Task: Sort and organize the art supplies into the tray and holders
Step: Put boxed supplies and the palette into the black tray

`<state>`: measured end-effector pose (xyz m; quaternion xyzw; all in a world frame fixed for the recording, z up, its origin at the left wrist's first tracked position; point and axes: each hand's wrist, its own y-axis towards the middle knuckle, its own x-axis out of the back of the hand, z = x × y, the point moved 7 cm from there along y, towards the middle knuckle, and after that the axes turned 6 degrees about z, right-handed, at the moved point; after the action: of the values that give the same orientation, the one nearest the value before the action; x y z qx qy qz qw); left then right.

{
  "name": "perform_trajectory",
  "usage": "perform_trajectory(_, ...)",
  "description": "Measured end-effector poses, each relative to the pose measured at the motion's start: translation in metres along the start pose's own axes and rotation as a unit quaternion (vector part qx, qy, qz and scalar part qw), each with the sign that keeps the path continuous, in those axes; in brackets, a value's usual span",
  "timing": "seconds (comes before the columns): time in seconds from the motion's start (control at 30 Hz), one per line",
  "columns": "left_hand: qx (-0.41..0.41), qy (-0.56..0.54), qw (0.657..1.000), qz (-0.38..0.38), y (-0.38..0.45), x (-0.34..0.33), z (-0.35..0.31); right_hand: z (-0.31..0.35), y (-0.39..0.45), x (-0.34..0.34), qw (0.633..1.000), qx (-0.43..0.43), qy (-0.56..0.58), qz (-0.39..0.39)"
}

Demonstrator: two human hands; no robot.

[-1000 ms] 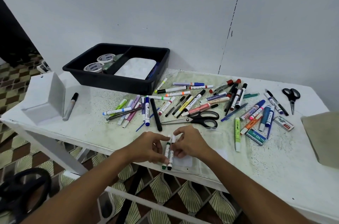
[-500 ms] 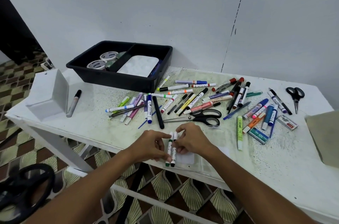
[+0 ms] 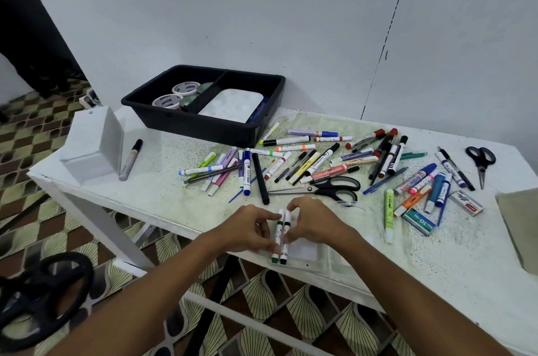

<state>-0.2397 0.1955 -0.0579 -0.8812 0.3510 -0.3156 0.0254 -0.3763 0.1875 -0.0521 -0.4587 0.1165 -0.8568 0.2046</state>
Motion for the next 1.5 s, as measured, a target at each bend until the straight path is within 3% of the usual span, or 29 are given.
perform_trajectory(0.4, -0.006, 0.128, 0.992, 0.001, 0.002, 0.008, -0.002, 0.008, 0.008, 0.007, 0.996, -0.009, -0.09, 0.027)
perform_trajectory(0.57, -0.043, 0.136, 0.99, -0.024, -0.005, 0.03, 0.001, 0.017, 0.018, 0.018, 0.994, -0.012, -0.097, 0.042)
perform_trajectory(0.73, -0.061, 0.13, 0.982, -0.119, -0.017, 0.079, 0.024, 0.035, 0.046, 0.043, 0.997, 0.043, -0.034, -0.05)
perform_trajectory(0.87, -0.06, 0.17, 0.959, -0.218, -0.022, 0.121, 0.047, 0.037, 0.078, 0.062, 0.991, 0.04, 0.002, -0.124)
perform_trajectory(1.07, 0.013, 0.263, 0.915, -0.306, -0.014, 0.167, 0.085, 0.033, 0.129, 0.079, 0.977, 0.029, -0.036, -0.209)
perform_trajectory(1.17, 0.056, 0.272, 0.916, -0.289, -0.007, 0.178, 0.1, 0.033, 0.145, 0.074, 0.97, 0.0, -0.124, -0.208)
perform_trajectory(1.3, 0.05, 0.242, 0.935, -0.254, 0.002, 0.183, 0.104, 0.031, 0.155, 0.07, 0.958, -0.032, -0.196, -0.205)
perform_trajectory(1.4, 0.041, 0.242, 0.937, -0.25, 0.007, 0.186, 0.105, 0.028, 0.16, 0.071, 0.963, -0.029, -0.179, -0.199)
perform_trajectory(1.5, 0.029, 0.234, 0.936, -0.26, 0.005, 0.191, 0.099, 0.028, 0.158, 0.08, 0.974, 0.003, -0.081, -0.211)
